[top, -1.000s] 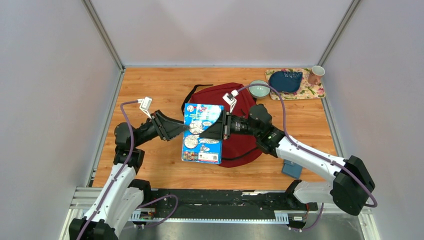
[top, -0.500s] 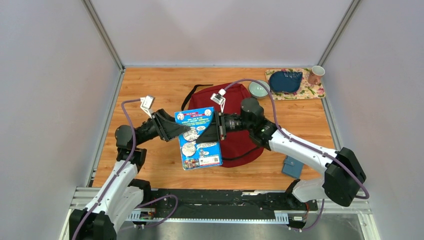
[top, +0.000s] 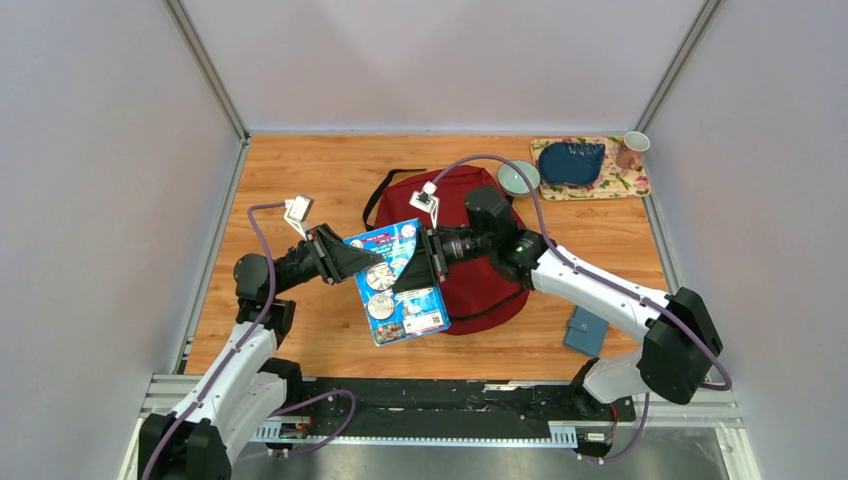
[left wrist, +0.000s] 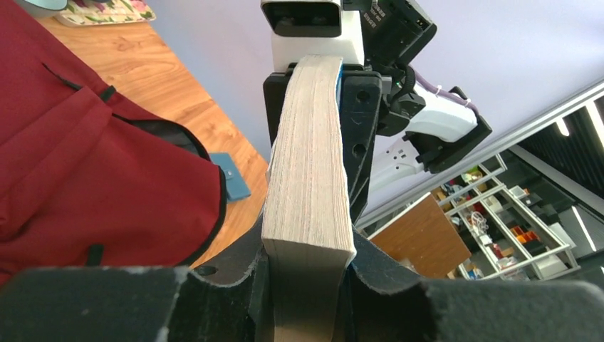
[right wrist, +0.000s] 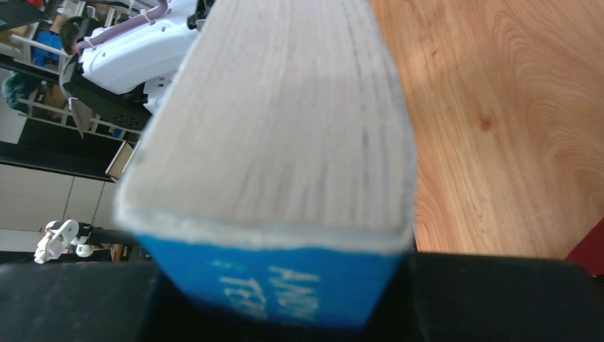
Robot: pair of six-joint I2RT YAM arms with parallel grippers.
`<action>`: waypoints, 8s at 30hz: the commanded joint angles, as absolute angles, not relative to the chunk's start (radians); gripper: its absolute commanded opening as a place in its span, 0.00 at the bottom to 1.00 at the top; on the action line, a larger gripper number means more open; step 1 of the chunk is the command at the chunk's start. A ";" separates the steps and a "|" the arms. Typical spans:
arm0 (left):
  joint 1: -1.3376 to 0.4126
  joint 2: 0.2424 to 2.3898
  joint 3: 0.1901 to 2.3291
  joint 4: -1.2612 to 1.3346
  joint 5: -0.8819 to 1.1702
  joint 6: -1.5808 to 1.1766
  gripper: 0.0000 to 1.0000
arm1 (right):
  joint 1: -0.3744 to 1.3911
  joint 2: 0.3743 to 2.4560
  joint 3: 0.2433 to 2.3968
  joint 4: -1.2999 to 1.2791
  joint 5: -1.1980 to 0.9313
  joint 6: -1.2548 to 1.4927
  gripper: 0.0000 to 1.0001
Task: Pack the student bag
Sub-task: Pick up the book from the center of the board, then place the book in the student bag.
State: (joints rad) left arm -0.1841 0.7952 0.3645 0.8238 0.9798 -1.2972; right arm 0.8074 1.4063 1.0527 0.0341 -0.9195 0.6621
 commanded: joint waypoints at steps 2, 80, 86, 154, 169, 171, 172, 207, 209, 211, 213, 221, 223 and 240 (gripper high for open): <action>-0.189 0.778 0.356 0.784 0.937 -1.241 0.00 | 0.795 1.356 1.095 -0.106 -0.705 0.584 0.56; -0.202 0.583 0.466 -0.104 0.511 -0.759 0.77 | 0.755 0.754 0.653 -0.136 0.196 0.945 0.00; -0.276 0.673 0.535 -0.122 0.505 -0.668 0.78 | 0.742 0.471 0.666 -0.379 0.442 0.887 0.00; -1.109 1.542 1.368 -0.350 -0.202 -0.150 0.00 | 0.742 0.196 0.808 -0.922 0.647 0.864 0.00; -1.101 1.324 1.229 -0.160 -0.371 -0.167 0.00 | 0.744 0.081 0.811 -1.087 0.290 1.155 0.00; -1.101 1.318 1.221 -0.143 -0.364 -0.170 0.00 | 0.742 0.072 0.808 -1.085 0.240 1.190 0.00; -1.101 1.322 1.224 -0.144 -0.362 -0.169 0.00 | 0.745 0.066 0.805 -1.080 0.192 1.201 0.00; -1.115 1.224 1.151 -0.051 -0.247 -0.204 0.00 | 0.621 0.531 0.345 0.032 -0.166 1.537 0.00; -1.115 1.213 1.141 -0.034 -0.242 -0.204 0.00 | 0.620 0.512 0.324 0.038 -0.146 1.566 0.00; -1.115 1.212 1.140 -0.031 -0.239 -0.206 0.00 | 0.620 0.505 0.318 0.055 -0.127 1.575 0.00; -1.115 1.218 1.141 -0.031 -0.230 -0.209 0.00 | 0.620 0.520 0.314 0.060 -0.118 1.594 0.00; -1.126 1.218 1.141 -0.014 -0.204 -0.225 0.00 | 0.620 0.612 0.288 0.166 -0.072 1.675 0.00; -1.129 1.212 1.143 -0.011 -0.201 -0.227 0.00 | 0.621 0.635 0.288 0.189 -0.061 1.690 0.00; -1.138 1.221 1.135 -0.009 -0.212 -0.212 0.00 | 0.624 1.058 0.328 0.604 0.041 1.772 0.00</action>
State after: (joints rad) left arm -1.1179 1.2598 1.1240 -0.1143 -0.2375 -0.2264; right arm 0.6250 0.9562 0.2749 0.2886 -0.0250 1.7401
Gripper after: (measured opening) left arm 0.008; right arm 0.277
